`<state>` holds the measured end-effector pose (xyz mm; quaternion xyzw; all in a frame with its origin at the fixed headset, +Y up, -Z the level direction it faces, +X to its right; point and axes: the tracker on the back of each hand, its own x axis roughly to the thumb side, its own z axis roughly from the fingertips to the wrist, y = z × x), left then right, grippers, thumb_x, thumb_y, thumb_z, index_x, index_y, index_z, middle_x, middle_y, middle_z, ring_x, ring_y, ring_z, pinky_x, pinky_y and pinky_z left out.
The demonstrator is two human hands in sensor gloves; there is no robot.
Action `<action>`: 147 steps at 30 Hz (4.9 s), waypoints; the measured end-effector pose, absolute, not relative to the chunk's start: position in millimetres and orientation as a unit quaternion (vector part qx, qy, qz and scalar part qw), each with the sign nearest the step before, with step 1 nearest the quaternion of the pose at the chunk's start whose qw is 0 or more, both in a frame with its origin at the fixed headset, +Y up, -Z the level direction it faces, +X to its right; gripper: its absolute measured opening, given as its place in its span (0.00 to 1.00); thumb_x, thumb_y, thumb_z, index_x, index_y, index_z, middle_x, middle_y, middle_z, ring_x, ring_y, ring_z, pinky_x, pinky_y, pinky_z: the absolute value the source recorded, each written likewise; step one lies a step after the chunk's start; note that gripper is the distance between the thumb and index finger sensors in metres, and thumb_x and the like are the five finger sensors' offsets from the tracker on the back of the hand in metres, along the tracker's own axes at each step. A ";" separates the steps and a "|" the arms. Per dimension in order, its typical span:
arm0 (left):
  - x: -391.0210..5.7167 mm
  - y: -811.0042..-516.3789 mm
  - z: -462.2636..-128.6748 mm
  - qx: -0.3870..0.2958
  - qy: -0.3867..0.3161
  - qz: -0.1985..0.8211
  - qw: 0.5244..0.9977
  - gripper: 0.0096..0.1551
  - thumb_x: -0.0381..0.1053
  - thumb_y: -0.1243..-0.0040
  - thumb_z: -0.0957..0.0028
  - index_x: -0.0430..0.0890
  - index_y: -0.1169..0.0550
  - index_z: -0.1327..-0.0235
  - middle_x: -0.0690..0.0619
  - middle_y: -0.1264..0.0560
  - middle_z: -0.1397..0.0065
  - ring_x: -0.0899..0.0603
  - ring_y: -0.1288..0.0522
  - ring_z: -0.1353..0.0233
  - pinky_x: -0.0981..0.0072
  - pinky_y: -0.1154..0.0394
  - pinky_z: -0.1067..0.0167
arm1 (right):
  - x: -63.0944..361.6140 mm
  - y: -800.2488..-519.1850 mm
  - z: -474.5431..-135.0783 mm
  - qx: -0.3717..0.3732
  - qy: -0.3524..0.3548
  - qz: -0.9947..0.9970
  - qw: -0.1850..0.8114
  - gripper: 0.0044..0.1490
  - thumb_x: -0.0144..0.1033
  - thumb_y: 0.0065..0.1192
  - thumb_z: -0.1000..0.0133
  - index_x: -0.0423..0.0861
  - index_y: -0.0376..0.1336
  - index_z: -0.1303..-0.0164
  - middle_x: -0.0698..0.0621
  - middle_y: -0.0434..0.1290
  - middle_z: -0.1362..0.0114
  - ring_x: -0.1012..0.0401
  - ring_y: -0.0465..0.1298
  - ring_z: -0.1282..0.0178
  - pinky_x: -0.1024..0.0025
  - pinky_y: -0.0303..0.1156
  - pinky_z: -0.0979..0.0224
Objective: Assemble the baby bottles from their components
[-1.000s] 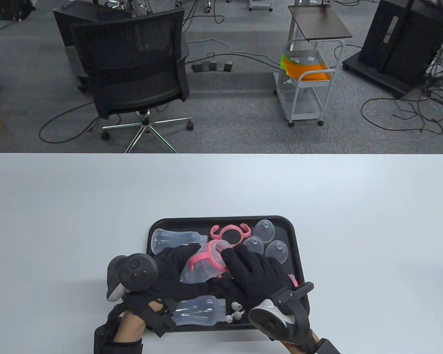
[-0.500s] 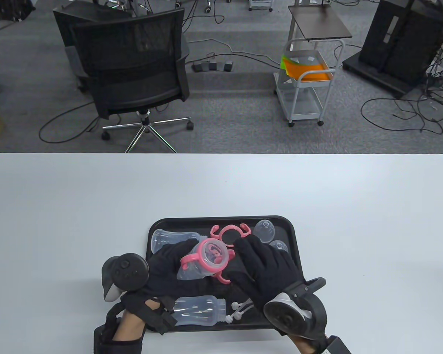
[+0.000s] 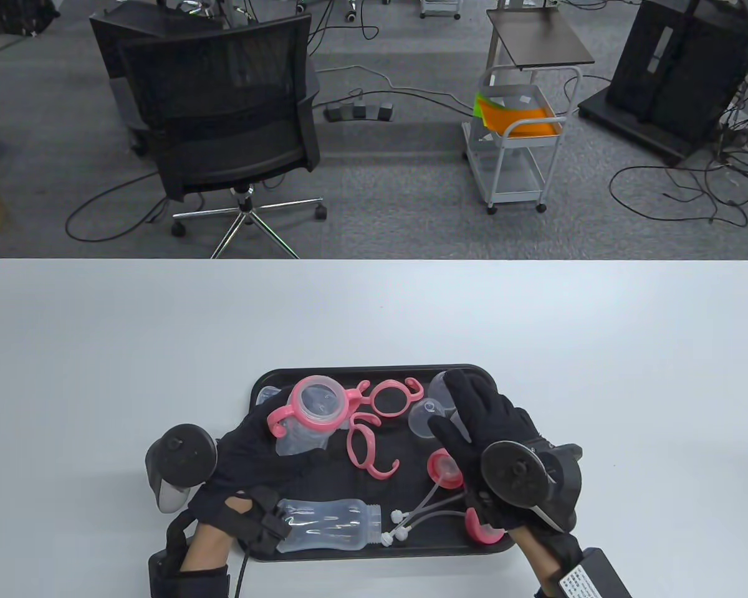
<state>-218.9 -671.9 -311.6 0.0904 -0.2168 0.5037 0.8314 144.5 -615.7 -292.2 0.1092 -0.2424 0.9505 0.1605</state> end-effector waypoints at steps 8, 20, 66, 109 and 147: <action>-221.0 -672.2 -311.9 0.090 -0.212 0.505 0.832 0.60 0.68 0.13 0.63 0.52 0.33 0.21 0.51 0.29 0.21 0.34 0.27 0.23 0.22 0.42 0.27 | 141.4 -634.3 -319.4 0.109 -0.063 0.989 0.072 0.40 0.56 0.71 0.57 0.47 0.71 0.36 0.46 0.77 0.35 0.50 0.83 0.43 0.54 0.82 0.46; -224.4 -672.2 -312.0 0.090 -0.203 0.508 0.832 0.60 0.69 0.13 0.63 0.51 0.33 0.21 0.51 0.29 0.21 0.34 0.27 0.23 0.22 0.42 0.27 | 99.3 -679.0 -344.2 0.090 0.040 0.988 -0.118 0.39 0.54 0.75 0.60 0.45 0.75 0.41 0.45 0.79 0.39 0.50 0.83 0.49 0.57 0.82 0.51; -222.6 -674.8 -313.9 0.086 -0.206 0.491 0.842 0.60 0.69 0.13 0.63 0.51 0.33 0.21 0.50 0.29 0.21 0.34 0.26 0.23 0.22 0.43 0.27 | 79.4 -614.2 -302.2 0.168 0.013 0.985 -0.034 0.32 0.50 0.77 0.60 0.46 0.77 0.48 0.48 0.81 0.44 0.53 0.84 0.54 0.59 0.83 0.53; -189.9 -680.9 -313.8 -0.006 -0.265 0.324 0.908 0.59 0.68 0.13 0.63 0.54 0.33 0.20 0.52 0.29 0.20 0.29 0.35 0.20 0.20 0.49 0.28 | 123.6 -504.2 -258.6 0.107 -0.244 0.935 0.236 0.35 0.55 0.71 0.55 0.44 0.70 0.45 0.39 0.74 0.31 0.50 0.84 0.41 0.57 0.85 0.43; -172.0 -678.5 -307.7 -0.020 -0.316 0.332 0.889 0.59 0.70 0.14 0.62 0.54 0.33 0.20 0.53 0.29 0.20 0.28 0.39 0.19 0.19 0.52 0.30 | 100.6 -528.8 -271.5 0.142 -0.221 0.933 0.248 0.34 0.54 0.72 0.57 0.45 0.67 0.47 0.33 0.68 0.28 0.51 0.87 0.42 0.62 0.90 0.44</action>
